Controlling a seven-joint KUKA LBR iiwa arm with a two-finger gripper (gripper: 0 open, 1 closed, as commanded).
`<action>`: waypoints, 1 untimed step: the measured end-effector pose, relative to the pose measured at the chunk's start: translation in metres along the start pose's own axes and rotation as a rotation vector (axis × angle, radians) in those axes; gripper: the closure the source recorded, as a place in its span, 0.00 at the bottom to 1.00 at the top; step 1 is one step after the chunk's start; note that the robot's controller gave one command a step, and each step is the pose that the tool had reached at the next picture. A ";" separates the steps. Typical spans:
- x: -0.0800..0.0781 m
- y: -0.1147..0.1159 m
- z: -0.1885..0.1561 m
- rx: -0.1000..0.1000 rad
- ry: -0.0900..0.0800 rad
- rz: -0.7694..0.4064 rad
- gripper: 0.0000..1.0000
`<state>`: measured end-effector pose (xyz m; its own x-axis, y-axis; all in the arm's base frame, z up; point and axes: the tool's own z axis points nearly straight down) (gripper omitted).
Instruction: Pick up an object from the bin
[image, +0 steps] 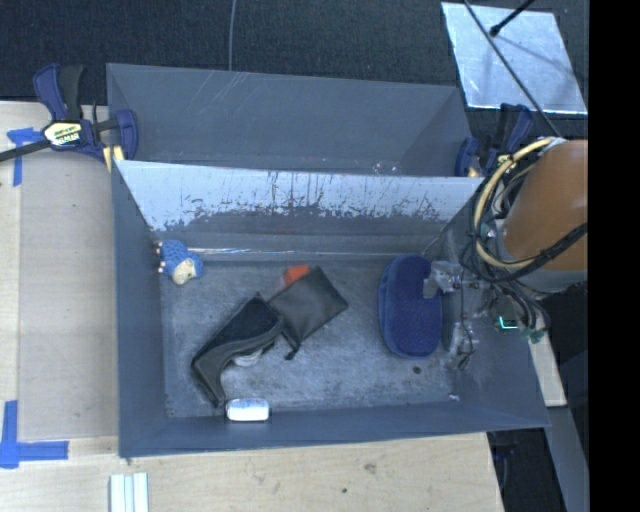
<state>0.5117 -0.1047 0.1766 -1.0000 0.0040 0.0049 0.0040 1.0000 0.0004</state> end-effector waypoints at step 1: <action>-0.073 -0.020 0.105 -0.003 -0.003 0.280 0.00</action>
Offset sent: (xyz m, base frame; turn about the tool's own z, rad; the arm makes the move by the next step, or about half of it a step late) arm 0.0716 -0.0201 -0.1066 0.2815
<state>0.5844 -0.1248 0.0711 -0.9599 0.2803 0.0021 0.2803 0.9599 0.0021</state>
